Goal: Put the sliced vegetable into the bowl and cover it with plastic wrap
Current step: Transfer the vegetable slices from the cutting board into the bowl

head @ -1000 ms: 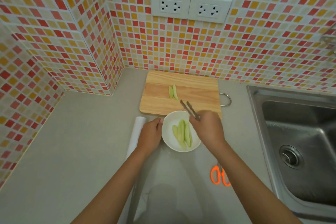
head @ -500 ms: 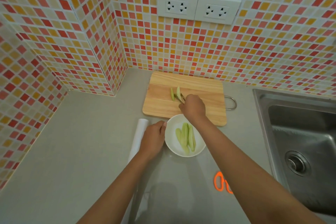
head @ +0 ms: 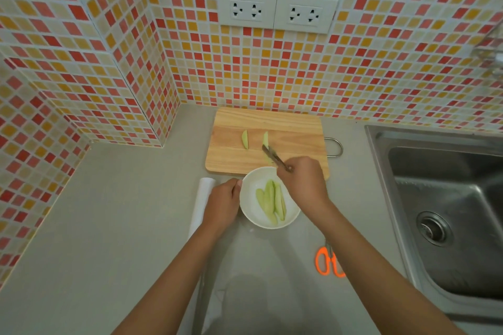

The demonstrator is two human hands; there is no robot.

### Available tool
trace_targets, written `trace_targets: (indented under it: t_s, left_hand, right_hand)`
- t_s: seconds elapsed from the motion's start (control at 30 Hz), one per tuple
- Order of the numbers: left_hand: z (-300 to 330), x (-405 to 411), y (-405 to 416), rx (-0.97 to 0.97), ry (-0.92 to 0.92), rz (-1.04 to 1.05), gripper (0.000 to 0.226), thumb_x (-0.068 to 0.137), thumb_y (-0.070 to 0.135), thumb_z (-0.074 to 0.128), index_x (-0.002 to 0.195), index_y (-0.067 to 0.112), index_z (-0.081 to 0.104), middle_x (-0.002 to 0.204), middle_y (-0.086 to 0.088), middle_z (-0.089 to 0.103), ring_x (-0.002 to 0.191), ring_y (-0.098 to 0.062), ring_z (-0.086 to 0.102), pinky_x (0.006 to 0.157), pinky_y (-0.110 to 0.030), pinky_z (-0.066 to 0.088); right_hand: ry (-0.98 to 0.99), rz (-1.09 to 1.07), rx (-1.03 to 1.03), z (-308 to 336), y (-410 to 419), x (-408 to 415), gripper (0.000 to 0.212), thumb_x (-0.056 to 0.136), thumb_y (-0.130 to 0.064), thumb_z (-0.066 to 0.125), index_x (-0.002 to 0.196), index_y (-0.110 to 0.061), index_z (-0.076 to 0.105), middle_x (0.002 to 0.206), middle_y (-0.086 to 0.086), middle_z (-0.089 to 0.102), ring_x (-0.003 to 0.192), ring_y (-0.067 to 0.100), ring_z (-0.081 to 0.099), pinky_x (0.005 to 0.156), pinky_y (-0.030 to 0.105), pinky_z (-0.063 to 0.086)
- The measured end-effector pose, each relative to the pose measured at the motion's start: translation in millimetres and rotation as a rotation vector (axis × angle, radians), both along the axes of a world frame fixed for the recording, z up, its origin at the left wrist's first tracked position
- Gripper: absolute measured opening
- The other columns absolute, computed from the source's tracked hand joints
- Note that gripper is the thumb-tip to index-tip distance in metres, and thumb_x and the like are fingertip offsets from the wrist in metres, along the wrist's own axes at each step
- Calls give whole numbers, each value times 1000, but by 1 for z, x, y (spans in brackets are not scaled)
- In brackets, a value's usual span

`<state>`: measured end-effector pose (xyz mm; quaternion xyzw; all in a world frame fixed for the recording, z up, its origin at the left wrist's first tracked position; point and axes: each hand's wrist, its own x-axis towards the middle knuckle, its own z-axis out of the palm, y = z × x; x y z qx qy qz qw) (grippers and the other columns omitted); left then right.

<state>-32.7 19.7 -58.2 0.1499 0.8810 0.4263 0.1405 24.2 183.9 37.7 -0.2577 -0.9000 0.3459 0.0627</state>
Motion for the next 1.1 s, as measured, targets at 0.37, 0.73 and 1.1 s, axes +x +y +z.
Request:
trace_targets:
  t_s: [0.37, 0.73, 1.1]
  left_hand:
    - [-1, -1, 1, 2, 14, 6, 31, 100, 28, 40, 77, 19, 58, 68, 12, 61, 66, -3, 55, 56, -15, 37]
    - [-3, 0, -1, 52, -2, 13, 36, 101, 30, 39, 73, 20, 58, 65, 8, 61, 62, -4, 54, 56, -14, 38]
    - [-3, 1, -2, 80, 8, 18, 38, 101, 26, 40, 63, 23, 48, 55, 10, 52, 55, 4, 49, 53, -11, 37]
  right_hand:
    - [-300, 33, 159, -11, -25, 74, 28, 89, -27, 53, 67, -9, 50, 62, 5, 47, 63, 25, 48, 55, 29, 34]
    - [-184, 66, 117, -12, -10, -67, 37, 86, -16, 57, 55, -15, 38, 56, -1, 41, 62, 26, 50, 45, 27, 26]
    - [-272, 76, 185, -40, -12, -97, 17, 84, 3, 48, 84, -2, 64, 79, 12, 61, 71, 31, 56, 57, 31, 38]
